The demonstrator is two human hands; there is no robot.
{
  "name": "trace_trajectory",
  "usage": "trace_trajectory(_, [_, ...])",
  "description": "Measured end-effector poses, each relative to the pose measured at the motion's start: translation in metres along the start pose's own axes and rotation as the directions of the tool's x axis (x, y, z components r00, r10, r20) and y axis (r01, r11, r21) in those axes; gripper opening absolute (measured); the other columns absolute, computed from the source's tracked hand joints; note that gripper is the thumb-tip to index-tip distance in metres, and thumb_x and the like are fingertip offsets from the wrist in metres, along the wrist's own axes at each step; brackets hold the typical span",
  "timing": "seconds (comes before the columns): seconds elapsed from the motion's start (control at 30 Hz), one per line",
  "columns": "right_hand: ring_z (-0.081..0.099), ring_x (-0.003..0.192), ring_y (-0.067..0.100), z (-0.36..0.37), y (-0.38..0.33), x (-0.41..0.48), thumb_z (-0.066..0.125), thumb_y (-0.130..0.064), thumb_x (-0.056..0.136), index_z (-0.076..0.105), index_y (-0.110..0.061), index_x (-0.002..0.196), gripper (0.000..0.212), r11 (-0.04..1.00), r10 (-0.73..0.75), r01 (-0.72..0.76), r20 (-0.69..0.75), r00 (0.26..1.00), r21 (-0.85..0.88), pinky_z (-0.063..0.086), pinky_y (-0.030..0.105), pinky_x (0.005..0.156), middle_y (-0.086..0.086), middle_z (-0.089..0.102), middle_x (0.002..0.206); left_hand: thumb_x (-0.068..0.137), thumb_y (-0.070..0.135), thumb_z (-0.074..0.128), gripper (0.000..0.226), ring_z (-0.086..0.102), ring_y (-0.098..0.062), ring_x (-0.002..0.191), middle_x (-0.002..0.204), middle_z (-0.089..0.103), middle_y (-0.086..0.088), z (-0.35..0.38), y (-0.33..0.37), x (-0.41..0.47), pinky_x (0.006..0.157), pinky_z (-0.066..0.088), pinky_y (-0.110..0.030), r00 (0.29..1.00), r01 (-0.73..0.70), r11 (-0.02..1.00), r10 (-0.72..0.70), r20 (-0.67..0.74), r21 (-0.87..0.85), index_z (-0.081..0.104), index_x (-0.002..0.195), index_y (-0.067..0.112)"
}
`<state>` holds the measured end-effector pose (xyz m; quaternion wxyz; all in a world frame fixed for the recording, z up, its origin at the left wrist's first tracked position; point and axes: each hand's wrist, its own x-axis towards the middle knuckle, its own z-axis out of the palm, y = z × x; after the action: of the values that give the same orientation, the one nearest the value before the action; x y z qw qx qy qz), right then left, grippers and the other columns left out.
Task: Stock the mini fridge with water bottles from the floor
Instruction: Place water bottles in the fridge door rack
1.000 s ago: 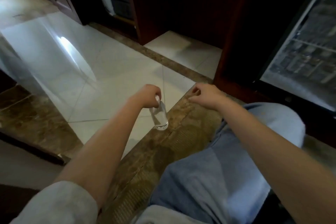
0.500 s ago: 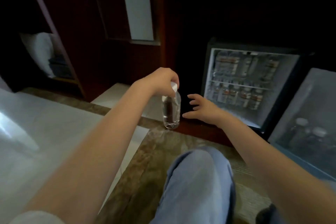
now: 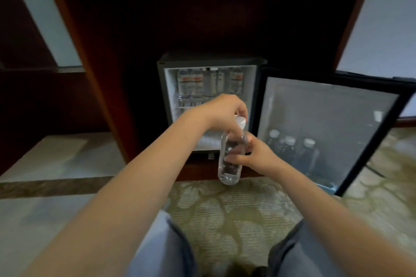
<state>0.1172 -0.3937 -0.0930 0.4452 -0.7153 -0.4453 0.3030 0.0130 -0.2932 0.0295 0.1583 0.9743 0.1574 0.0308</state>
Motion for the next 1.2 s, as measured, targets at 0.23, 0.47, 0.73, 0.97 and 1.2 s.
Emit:
trace_trajectory(0.23, [0.061,0.085,-0.002,-0.066,0.042,-0.013,0.084,-0.022,0.069,0.055,-0.027,0.104,0.046,0.988,0.123,-0.136,-0.163,0.979,-0.073,0.048,0.018,0.068,-0.015,0.066,0.089,0.075,0.023,0.074,0.037,0.049,-0.012,0.098,0.101,0.05,0.007,0.045,0.05,0.063,0.076,0.042,-0.026,0.994,-0.111,0.992,0.112,0.015,-0.056,0.063,0.109,0.016])
trace_trajectory(0.47, [0.06,0.091,0.017,-0.115,0.102,-0.023,0.085,-0.033,0.063,0.059,-0.017,0.105,0.052,0.911,0.282,-0.353,-0.305,0.91,-0.211,0.043,0.026,0.067,-0.001,0.064,0.095,0.087,0.03,0.061,0.04,0.056,-0.019,0.107,0.118,0.057,-0.002,0.107,0.069,0.114,0.087,0.046,-0.029,0.999,-0.033,0.957,0.032,-0.009,-0.288,0.055,0.123,0.015])
trace_trajectory(0.73, [0.058,0.102,0.025,-0.168,0.16,-0.032,0.084,-0.025,0.067,0.052,-0.012,0.121,0.064,0.872,0.413,-0.485,-0.624,0.663,0.061,0.051,0.041,0.085,0.006,0.061,0.111,0.089,0.03,0.059,0.057,0.048,-0.023,0.119,0.143,0.042,-0.007,0.175,0.048,0.164,0.089,0.04,-0.029,0.977,0.132,0.985,-0.11,0.185,-0.108,0.039,0.141,0.018])
trace_trajectory(0.97, [0.055,0.1,0.028,-0.181,0.177,-0.002,0.077,-0.024,0.076,0.04,-0.014,0.125,0.062,0.883,0.37,-0.467,-0.694,0.617,0.056,0.049,0.04,0.08,0.004,0.051,0.107,0.088,0.033,0.058,0.064,0.022,-0.026,0.141,0.153,0.023,-0.008,0.21,0.042,0.202,0.111,0.031,-0.041,0.975,0.06,0.988,-0.088,0.206,0.139,0.032,0.144,0.015])
trace_trajectory(1.2, [0.059,0.105,0.03,-0.182,0.201,0.027,0.079,-0.014,0.074,0.047,-0.009,0.121,0.056,0.856,0.474,-0.483,-0.649,0.595,0.183,0.05,0.035,0.079,0.011,0.058,0.117,0.085,0.031,0.06,0.068,0.021,-0.026,0.141,0.15,0.029,-0.005,0.226,0.025,0.225,0.106,0.036,-0.046,0.979,0.062,0.983,-0.094,0.181,0.175,0.028,0.143,0.019])
